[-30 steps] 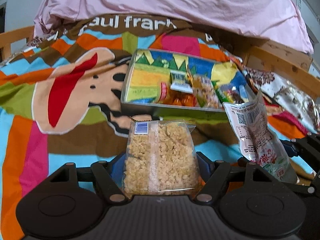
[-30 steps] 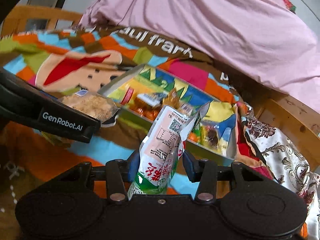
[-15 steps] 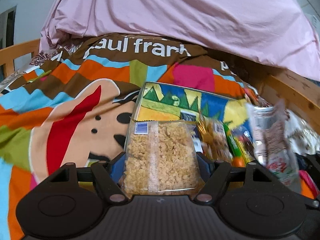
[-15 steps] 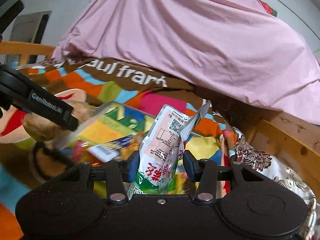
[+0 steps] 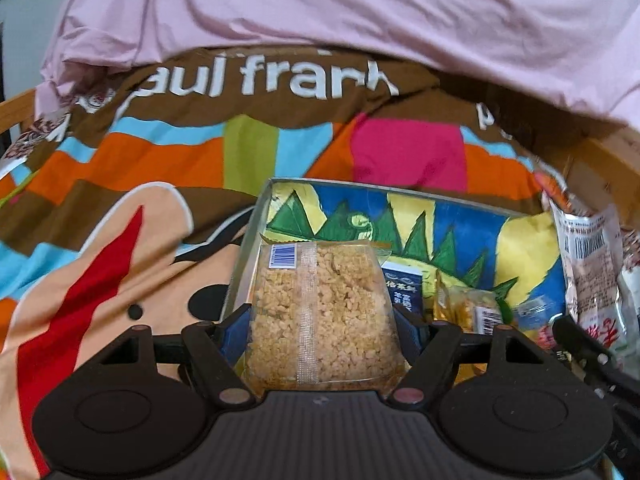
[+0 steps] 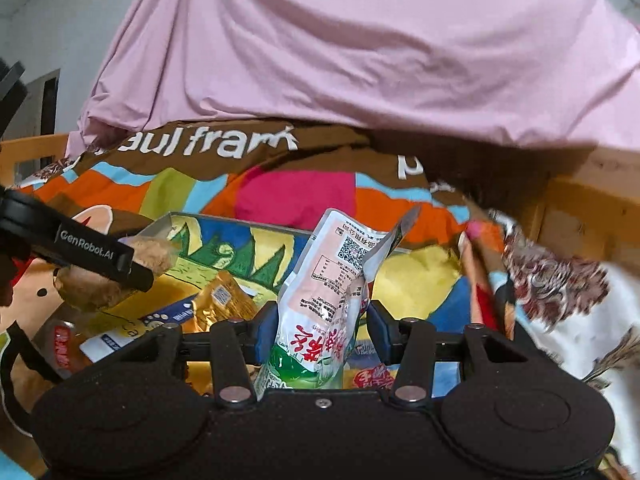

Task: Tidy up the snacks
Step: 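Lower both grippers into the tray and open them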

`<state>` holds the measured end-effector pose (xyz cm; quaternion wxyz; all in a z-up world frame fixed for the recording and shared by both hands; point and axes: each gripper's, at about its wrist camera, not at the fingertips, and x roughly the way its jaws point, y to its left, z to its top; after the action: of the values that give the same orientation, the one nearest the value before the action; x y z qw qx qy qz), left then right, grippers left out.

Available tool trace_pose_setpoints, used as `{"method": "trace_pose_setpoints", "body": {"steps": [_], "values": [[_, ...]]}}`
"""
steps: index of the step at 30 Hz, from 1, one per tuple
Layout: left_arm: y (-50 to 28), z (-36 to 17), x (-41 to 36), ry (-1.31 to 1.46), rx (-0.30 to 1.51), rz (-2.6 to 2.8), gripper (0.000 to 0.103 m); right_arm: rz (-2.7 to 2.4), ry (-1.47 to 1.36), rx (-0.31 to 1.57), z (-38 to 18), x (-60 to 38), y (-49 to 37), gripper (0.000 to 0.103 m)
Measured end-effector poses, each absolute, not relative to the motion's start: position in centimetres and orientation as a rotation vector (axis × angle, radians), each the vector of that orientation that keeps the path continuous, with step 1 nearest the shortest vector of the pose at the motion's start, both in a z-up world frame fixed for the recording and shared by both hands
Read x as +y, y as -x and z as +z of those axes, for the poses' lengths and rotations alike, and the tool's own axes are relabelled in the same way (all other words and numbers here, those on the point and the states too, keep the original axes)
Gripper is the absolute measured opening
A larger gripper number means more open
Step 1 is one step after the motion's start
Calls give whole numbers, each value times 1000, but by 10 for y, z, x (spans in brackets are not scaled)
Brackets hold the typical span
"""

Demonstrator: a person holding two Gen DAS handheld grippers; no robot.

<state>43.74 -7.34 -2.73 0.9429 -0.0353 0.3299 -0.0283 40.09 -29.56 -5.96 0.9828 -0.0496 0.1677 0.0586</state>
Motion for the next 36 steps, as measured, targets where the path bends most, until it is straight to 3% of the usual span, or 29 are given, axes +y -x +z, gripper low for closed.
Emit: {"method": "trace_pose_setpoints", "body": {"steps": [23,36], "values": [[-462,-57,-74,133,774,-32,77,125,14,424,-84,-302,-420,62],[-451,-50,-68,169,708,-19,93,108,-15,386,-79,-307,-415,84]]}}
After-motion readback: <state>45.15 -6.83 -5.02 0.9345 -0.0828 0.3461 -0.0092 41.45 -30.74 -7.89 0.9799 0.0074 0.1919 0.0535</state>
